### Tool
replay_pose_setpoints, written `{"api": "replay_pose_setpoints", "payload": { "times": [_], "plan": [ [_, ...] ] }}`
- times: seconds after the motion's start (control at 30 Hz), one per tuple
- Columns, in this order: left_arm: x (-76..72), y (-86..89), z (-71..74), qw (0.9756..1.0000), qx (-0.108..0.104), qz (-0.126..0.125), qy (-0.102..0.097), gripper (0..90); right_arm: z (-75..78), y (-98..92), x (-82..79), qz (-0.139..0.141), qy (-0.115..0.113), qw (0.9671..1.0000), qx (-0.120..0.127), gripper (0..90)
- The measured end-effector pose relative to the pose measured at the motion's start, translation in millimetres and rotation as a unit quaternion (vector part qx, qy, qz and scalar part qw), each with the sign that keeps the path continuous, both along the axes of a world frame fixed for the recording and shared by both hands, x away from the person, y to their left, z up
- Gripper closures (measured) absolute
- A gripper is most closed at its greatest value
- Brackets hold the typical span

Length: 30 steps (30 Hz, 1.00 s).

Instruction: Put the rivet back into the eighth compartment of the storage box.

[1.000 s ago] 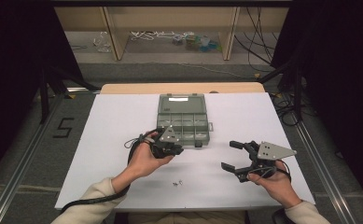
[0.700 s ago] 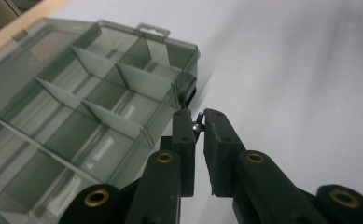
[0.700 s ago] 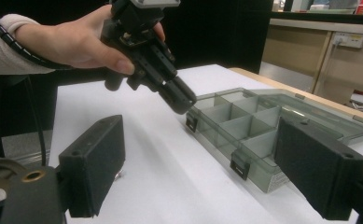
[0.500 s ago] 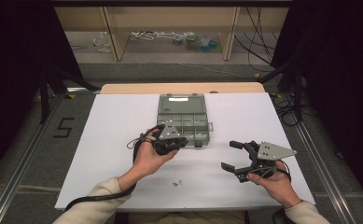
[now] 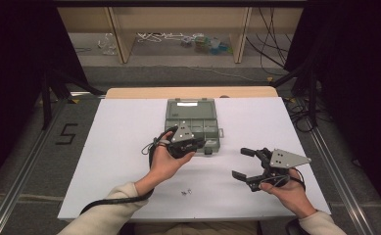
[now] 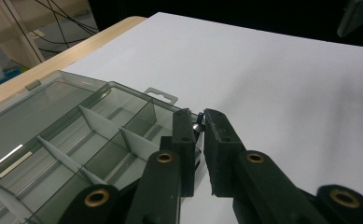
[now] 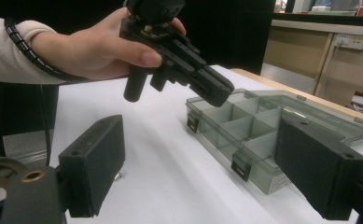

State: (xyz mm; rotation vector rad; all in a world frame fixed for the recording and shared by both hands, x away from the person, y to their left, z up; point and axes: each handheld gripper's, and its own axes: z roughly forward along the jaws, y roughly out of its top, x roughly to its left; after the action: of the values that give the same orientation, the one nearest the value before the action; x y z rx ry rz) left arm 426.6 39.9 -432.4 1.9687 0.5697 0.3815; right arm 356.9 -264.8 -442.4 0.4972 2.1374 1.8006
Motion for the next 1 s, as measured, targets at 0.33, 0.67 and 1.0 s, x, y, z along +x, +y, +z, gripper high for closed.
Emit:
{"api": "replay_pose_setpoints", "payload": {
  "times": [0.33,0.67,1.0],
  "plan": [
    [8.8,-15.1,1.2,0.9998,-0.015,0.003,-0.010,82.5,1.0,-1.7,0.0,0.006,0.003,1.0000,-0.004,17.5],
    [17.9,-27.3,-0.4,0.9997,-0.017,0.003,-0.015,82.5,0.5,-1.2,0.2,0.003,0.002,1.0000,-0.002,17.5],
    [26.5,-36.4,-0.4,0.9994,-0.029,0.003,-0.016,82.5,0.9,-1.9,0.4,0.007,0.006,0.9999,-0.006,17.5]
  ]
}}
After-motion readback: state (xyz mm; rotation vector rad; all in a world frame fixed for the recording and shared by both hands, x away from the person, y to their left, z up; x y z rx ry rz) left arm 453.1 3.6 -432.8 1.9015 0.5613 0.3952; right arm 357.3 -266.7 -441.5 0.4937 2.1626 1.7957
